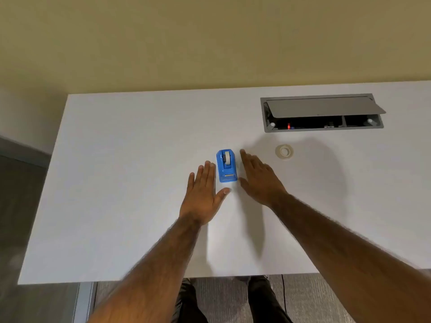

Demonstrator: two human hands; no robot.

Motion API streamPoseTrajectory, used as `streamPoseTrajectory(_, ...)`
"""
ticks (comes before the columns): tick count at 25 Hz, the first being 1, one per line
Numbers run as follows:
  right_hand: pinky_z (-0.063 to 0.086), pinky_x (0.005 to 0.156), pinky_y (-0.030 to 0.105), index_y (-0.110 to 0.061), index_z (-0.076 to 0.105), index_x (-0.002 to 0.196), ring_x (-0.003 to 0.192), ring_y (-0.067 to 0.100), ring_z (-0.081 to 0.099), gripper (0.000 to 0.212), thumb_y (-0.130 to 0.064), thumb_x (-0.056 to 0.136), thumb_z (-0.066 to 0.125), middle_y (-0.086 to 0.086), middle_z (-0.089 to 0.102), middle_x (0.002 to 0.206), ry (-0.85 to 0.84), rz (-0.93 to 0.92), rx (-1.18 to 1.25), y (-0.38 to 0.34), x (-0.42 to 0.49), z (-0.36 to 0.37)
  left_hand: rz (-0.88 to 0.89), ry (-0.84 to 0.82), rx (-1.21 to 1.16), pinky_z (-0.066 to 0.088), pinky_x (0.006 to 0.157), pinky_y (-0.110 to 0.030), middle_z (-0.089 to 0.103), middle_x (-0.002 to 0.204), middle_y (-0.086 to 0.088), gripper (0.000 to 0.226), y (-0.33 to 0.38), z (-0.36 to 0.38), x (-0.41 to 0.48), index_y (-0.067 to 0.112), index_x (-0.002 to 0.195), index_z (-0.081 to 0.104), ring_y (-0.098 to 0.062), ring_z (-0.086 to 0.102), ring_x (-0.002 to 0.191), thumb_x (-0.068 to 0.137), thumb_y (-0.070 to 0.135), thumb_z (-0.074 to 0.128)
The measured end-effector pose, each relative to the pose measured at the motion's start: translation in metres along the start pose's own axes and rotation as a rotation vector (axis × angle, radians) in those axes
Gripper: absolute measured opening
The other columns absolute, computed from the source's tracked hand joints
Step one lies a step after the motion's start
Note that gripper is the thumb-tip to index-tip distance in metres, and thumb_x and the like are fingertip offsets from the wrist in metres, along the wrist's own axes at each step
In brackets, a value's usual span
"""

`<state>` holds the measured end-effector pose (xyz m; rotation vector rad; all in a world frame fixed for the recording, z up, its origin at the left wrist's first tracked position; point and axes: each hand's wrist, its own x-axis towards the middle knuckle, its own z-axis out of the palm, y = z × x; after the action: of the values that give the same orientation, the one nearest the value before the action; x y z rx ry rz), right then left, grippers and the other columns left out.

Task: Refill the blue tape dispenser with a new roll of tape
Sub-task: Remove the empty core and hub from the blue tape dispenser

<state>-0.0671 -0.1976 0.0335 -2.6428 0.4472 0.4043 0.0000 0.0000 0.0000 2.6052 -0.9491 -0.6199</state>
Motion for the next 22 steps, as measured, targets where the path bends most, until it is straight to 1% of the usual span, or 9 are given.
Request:
streamPoseTrajectory(2, 0.027, 0.123, 0.047, -0.029, -0.009, 0.157, 0.154, 0.023, 0.023, 0.074, -0.042, 0.103, 0.04, 0.003, 0.015, 0.168, 0.004, -0.046, 0.066, -0.003, 0.006, -0.005, 0.02, 0.026, -0.049, -0.01, 0.124, -0.034, -0.013, 0.168, 0.007, 0.079, 0.004, 0.0, 0.003, 0.029, 0.156, -0.018, -0.008, -0.016, 0.153, 0.097, 0.073, 0.01)
streamPoseTrajectory(4, 0.037, 0.116, 0.042, -0.026, -0.001, 0.158, 0.147, 0.023, 0.038, 0.069, -0.033, 0.104, 0.041, 0.003, 0.024, 0.166, 0.011, -0.105, 0.102, -0.007, 0.011, -0.012, 0.047, 0.019, -0.069, -0.01, 0.123, -0.033, -0.009, 0.168, 0.008, 0.077, 0.007, -0.001, 0.008, 0.032, 0.156, -0.017, -0.008, -0.013, 0.154, 0.097, 0.073, 0.011)
streamPoseTrajectory(6, 0.048, 0.104, 0.036, -0.02, 0.013, 0.158, 0.131, 0.025, 0.054, 0.063, -0.022, 0.102, 0.041, 0.006, 0.036, 0.159, 0.023, -0.142, 0.102, -0.011, 0.015, -0.016, 0.069, 0.035, -0.077, -0.009, 0.123, -0.032, -0.006, 0.169, 0.008, 0.077, 0.008, -0.001, 0.011, 0.033, 0.156, -0.017, -0.01, -0.01, 0.154, 0.097, 0.073, 0.012)
streamPoseTrajectory(8, 0.05, 0.094, 0.031, -0.016, 0.025, 0.154, 0.117, 0.024, 0.061, 0.055, -0.02, 0.102, 0.041, 0.008, 0.047, 0.149, 0.036, -0.143, 0.077, -0.014, 0.021, -0.019, 0.069, 0.049, -0.08, -0.008, 0.123, -0.032, -0.003, 0.169, 0.007, 0.076, 0.005, 0.001, 0.013, 0.034, 0.155, -0.017, -0.011, -0.008, 0.155, 0.097, 0.073, 0.013)
streamPoseTrajectory(11, 0.048, 0.089, 0.027, -0.016, 0.034, 0.15, 0.111, 0.022, 0.062, 0.049, -0.025, 0.103, 0.042, 0.007, 0.055, 0.139, 0.067, -0.135, 0.056, -0.019, 0.028, -0.022, 0.055, 0.056, -0.062, -0.011, 0.12, -0.03, -0.004, 0.169, 0.008, 0.077, 0.004, 0.002, 0.013, 0.034, 0.155, -0.018, -0.007, -0.012, 0.152, 0.097, 0.073, 0.014)
streamPoseTrajectory(14, 0.051, 0.092, 0.031, -0.018, 0.039, 0.147, 0.115, 0.022, 0.062, 0.049, -0.032, 0.101, 0.049, 0.006, 0.057, 0.138, 0.091, -0.164, 0.016, -0.022, 0.033, -0.025, 0.053, 0.045, -0.051, -0.014, 0.119, -0.03, -0.004, 0.169, 0.009, 0.075, 0.005, -0.001, 0.012, 0.039, 0.151, -0.026, -0.006, -0.015, 0.151, 0.096, 0.074, 0.013)
streamPoseTrajectory(16, 0.053, 0.092, 0.033, -0.018, 0.043, 0.143, 0.114, 0.023, 0.063, 0.048, -0.034, 0.099, 0.054, 0.006, 0.059, 0.135, 0.103, -0.161, -0.017, -0.024, 0.037, -0.027, 0.056, 0.04, -0.052, -0.012, 0.121, -0.031, -0.004, 0.169, 0.008, 0.074, 0.006, -0.005, 0.012, 0.042, 0.147, -0.031, -0.009, -0.011, 0.153, 0.096, 0.075, 0.011)
streamPoseTrajectory(19, 0.054, 0.089, 0.033, -0.017, 0.049, 0.137, 0.108, 0.022, 0.063, 0.045, -0.032, 0.096, 0.06, 0.007, 0.062, 0.128, 0.1, -0.152, -0.065, -0.027, 0.041, -0.028, 0.067, 0.035, -0.033, -0.008, 0.124, -0.035, -0.003, 0.169, 0.005, 0.079, 0.007, -0.01, 0.011, 0.032, 0.155, -0.02, -0.012, -0.01, 0.154, 0.094, 0.076, 0.005)
streamPoseTrajectory(22, 0.057, 0.087, 0.034, -0.015, 0.052, 0.133, 0.104, 0.021, 0.063, 0.043, -0.029, 0.094, 0.063, 0.008, 0.062, 0.123, 0.093, -0.151, -0.076, -0.03, 0.044, -0.03, 0.065, 0.032, -0.026, -0.011, 0.122, -0.033, -0.007, 0.169, 0.003, 0.084, 0.007, -0.017, 0.012, 0.026, 0.157, -0.013, -0.01, -0.014, 0.152, 0.091, 0.076, -0.003)
